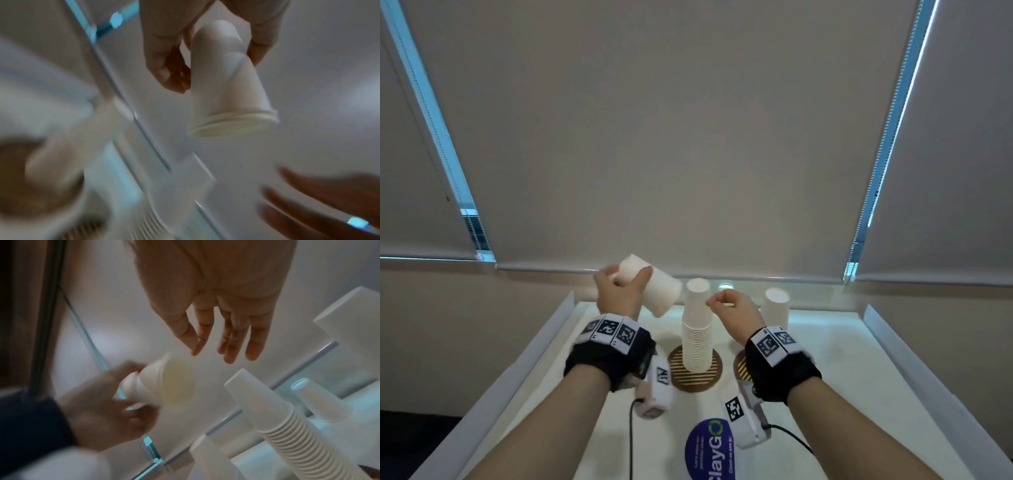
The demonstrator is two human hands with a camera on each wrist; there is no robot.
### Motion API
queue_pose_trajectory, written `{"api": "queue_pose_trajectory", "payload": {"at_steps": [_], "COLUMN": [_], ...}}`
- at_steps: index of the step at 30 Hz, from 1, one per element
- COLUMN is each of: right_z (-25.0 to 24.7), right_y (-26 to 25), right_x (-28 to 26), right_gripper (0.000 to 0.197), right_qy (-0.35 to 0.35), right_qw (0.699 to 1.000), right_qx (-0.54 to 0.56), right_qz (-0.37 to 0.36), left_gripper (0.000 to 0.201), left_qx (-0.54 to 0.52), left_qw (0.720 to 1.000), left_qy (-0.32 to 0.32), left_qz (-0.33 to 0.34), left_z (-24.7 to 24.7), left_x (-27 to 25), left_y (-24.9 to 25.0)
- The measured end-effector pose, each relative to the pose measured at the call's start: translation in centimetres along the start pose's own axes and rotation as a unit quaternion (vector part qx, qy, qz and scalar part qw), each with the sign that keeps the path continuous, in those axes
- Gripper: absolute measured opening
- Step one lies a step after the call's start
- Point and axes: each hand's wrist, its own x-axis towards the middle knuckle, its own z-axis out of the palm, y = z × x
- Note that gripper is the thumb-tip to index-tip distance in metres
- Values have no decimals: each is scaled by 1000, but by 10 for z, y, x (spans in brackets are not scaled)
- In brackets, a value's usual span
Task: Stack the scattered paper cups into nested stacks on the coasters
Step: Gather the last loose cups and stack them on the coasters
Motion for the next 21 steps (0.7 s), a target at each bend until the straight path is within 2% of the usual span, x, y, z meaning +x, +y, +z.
{"api": "queue_pose_trajectory", "payload": {"at_steps": [2,4,6,10,14,16,18,21], "right_z": [-4,-7,-8,-13,-25,-32,-36,-25], "right_y": [13,29,46,71,83,84,82,71], "right_x": [8,15,19,22,38,47,54,61], "right_gripper": [18,22,25,22,19,19,21,21], "right_qy": [16,27,44,134,224,264,272,214], "right_qw": [999,997,994,986,972,962,960,971], "right_qx": [-23,-51,-62,-27,-50,-62,-67,-84], "right_qz": [22,51,82,100,45,15,-20,-61], "left_gripper": [59,60,61,59,49,42,36,24], "left_qx": [112,214,277,317,378,419,436,385], "left_qw": [988,963,944,931,916,900,888,882], "left_qy": [34,31,16,-16,-70,-62,-39,-32], "left_qz": [100,159,178,181,117,105,139,268], "left_z": [-15,-22,-22,-15,-5,-1,6,26], "left_x": [23,47,65,87,101,103,101,89], "left_y": [-4,-16,-30,-58,-86,-91,-92,-84]}}
